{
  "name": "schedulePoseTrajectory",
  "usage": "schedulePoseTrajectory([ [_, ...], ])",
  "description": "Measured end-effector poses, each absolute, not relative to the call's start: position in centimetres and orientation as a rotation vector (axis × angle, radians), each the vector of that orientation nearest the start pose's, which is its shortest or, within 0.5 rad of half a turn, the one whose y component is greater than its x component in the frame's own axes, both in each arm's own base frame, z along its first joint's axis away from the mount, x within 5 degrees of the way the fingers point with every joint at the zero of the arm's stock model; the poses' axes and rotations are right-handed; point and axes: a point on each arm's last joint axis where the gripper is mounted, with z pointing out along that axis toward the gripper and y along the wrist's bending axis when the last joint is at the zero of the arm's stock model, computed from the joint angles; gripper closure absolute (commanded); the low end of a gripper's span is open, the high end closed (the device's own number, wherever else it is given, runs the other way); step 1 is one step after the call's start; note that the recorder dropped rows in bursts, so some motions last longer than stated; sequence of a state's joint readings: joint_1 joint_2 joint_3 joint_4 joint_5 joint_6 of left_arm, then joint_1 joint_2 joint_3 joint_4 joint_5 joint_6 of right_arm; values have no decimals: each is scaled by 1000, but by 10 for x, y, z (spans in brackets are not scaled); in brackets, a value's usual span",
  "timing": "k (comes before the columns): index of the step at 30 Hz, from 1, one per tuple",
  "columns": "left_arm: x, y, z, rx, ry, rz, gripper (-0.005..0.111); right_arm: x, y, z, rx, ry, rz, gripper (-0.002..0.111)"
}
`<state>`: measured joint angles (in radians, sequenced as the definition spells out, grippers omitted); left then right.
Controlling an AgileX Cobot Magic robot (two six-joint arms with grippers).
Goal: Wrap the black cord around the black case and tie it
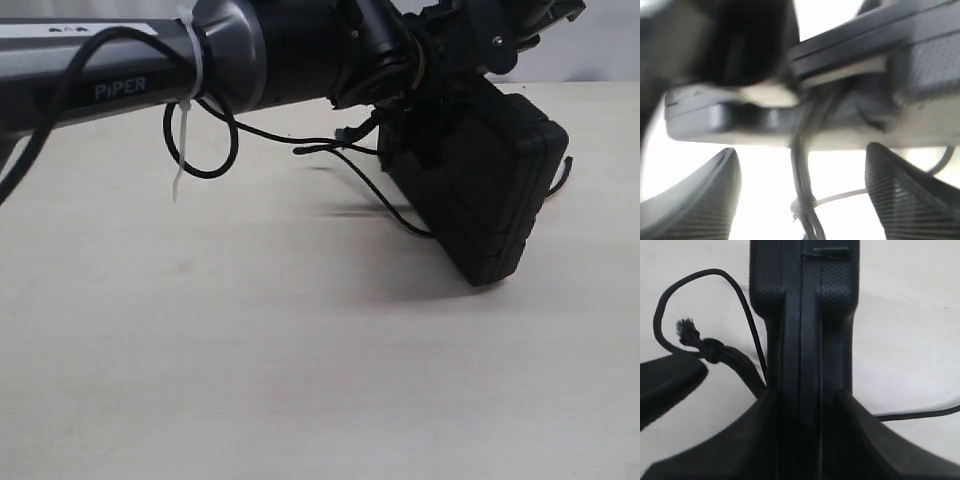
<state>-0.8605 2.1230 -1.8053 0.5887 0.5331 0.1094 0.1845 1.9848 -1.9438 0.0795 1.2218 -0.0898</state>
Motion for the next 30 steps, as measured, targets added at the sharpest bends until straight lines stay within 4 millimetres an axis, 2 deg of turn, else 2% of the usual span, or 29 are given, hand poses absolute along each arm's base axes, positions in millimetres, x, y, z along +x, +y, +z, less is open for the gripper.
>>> schedulePoseTrajectory([
  [5, 340, -351, 255, 1416, 1830, 241, 41, 425, 86, 316, -359, 2724, 136, 73],
  [8, 336, -339, 244, 1524, 1965, 244, 41, 425, 86, 316, -359, 2724, 136, 73],
  [15, 365, -309, 248, 1437, 2032, 196, 41, 426, 85, 315, -361, 2723, 122, 73],
  [18, 377, -298, 238, 1477, 2046, 148, 41, 425, 86, 315, -360, 2724, 128, 73],
  [24, 381, -303, 214, 1624, 1985, 23, 41, 425, 86, 315, -360, 2724, 128, 73],
  [30, 389, -311, 197, 1599, 1934, 9, 42, 425, 86, 315, -360, 2724, 128, 73],
])
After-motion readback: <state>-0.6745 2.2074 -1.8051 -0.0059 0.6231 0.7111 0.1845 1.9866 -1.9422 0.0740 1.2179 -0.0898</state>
